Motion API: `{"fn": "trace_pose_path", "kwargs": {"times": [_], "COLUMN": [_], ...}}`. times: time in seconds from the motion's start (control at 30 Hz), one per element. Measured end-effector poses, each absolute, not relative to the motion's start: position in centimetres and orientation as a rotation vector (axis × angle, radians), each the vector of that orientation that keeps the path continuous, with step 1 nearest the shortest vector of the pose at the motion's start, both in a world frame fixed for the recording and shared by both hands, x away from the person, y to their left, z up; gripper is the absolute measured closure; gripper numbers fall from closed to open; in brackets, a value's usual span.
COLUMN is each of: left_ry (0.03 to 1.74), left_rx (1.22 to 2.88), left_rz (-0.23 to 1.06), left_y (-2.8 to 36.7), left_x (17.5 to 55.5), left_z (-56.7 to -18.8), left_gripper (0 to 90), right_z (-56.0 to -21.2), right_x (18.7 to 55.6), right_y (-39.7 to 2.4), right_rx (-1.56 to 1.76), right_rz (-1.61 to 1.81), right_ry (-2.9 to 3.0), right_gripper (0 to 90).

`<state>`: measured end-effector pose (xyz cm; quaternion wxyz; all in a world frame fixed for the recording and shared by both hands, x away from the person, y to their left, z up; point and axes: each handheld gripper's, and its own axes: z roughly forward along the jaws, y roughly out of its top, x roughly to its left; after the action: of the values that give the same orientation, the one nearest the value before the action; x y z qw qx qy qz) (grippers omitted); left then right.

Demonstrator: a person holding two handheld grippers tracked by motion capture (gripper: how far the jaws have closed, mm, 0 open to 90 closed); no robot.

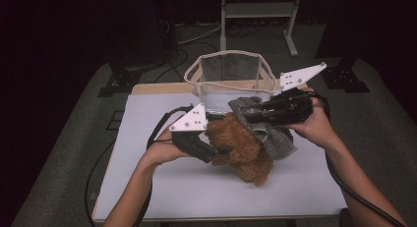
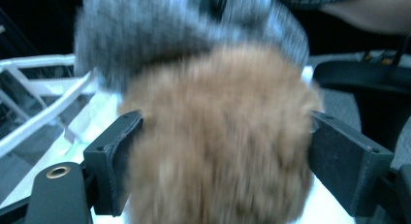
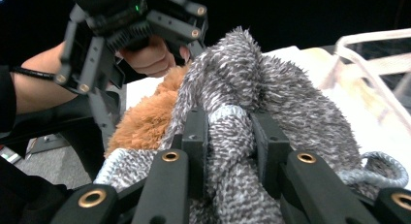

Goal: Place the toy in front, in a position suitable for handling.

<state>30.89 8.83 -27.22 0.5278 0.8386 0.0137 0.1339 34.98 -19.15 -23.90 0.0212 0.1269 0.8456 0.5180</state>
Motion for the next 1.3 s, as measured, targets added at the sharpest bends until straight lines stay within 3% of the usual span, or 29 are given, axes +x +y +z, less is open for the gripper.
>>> {"fn": "trace_pose_path", "kwargs": {"times": [0.3,0.6,0.77,0.9,1.17,1.3], "left_ry": [0.04,0.093,0.147,0.191,0.194,0.173], "left_rx": [2.064,2.068,2.063,2.041,1.936,2.06], "left_rz": [0.35,0.358,0.371,0.373,0.403,0.401], "left_y": [10.2,12.5,15.2,17.1,19.6,18.4], "left_x": [30.6,30.8,30.7,30.6,29.5,29.8], "left_z": [-28.6,-29.9,-31.8,-33.7,-34.1,-35.6], "left_gripper": [26.4,25.9,25.0,23.8,19.9,20.1], "right_z": [-24.5,-26.7,-29.7,-32.6,-34.6,-35.7], "right_x": [34.9,35.2,35.6,36.0,36.6,36.5], "right_y": [-17.1,-17.7,-17.1,-16.4,-14.4,-13.7], "right_rx": [0.335,0.399,0.435,0.477,0.49,0.484], "right_rz": [1.594,1.627,1.58,1.586,1.521,1.476], "right_ry": [2.641,2.648,2.692,2.711,2.744,2.783], "right_gripper": [70.3,69.9,69.7,69.7,69.5,69.5]}}
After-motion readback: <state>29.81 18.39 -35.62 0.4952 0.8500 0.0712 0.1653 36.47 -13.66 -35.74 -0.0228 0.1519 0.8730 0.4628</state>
